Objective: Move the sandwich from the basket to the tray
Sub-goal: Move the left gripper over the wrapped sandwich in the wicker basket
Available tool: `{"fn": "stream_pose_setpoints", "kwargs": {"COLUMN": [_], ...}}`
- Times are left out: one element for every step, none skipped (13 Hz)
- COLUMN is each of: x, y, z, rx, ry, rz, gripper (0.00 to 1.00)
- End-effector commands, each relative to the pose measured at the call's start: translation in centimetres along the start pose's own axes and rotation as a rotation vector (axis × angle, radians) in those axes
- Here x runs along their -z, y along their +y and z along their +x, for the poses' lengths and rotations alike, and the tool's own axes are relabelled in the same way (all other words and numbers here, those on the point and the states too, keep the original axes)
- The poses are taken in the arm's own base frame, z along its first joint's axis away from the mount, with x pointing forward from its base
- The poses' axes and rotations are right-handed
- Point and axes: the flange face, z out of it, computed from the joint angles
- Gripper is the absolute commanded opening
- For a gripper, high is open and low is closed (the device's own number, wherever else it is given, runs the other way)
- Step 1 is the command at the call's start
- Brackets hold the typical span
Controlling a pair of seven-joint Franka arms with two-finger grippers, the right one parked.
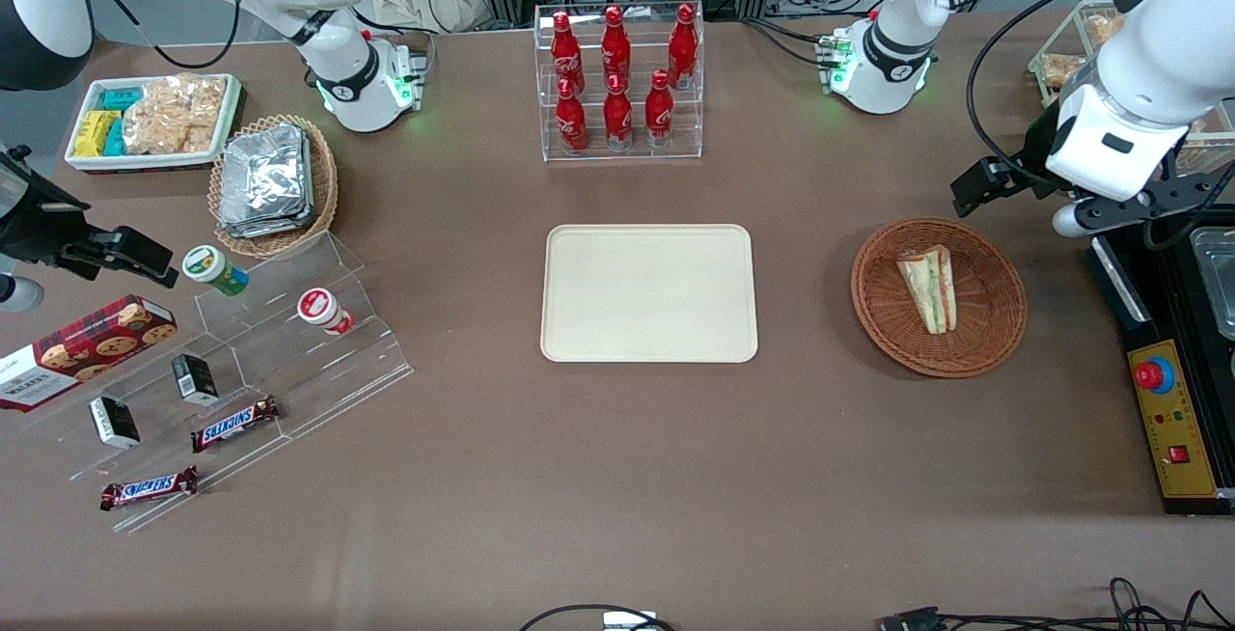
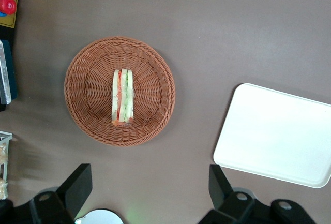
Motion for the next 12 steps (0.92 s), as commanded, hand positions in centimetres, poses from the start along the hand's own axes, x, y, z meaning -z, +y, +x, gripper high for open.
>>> {"fn": "stream_pose_setpoints", "kwargs": {"x": [0.5, 0.4, 0.2, 0.1, -0.3, -1.2, -2.7, -4.5, -6.6, -9.3, -11.9, -14.3], "y": [-0.2, -0.2, -0.3, -0.3, -0.3, -0.5, -1.0, -1.8, -2.2, -3.0, -3.8, -4.3], "z": [0.1, 0.1, 0.1, 0.1, -0.1, -0.2, -0.6, -1.0, -1.7, -2.3, -2.6, -3.0], "rx": [0.015, 0.017, 0.017, 0.017, 0.019, 0.023, 0.03, 0.041, 0.043, 0.05, 0.052, 0.043], "ry": [-0.008, -0.011, -0.012, -0.017, -0.023, -0.033, -0.048, -0.032, -0.018, -0.027, 0.004, 0.04], "rz": [-0.012, -0.008, -0.004, -0.002, -0.001, 0.004, 0.014, 0.013, 0.02, 0.038, 0.051, 0.064], "gripper": [1.0, 1.0, 1.0, 1.0, 1.0, 1.0, 1.0, 1.0, 1.0, 1.0, 1.0, 1.0]}}
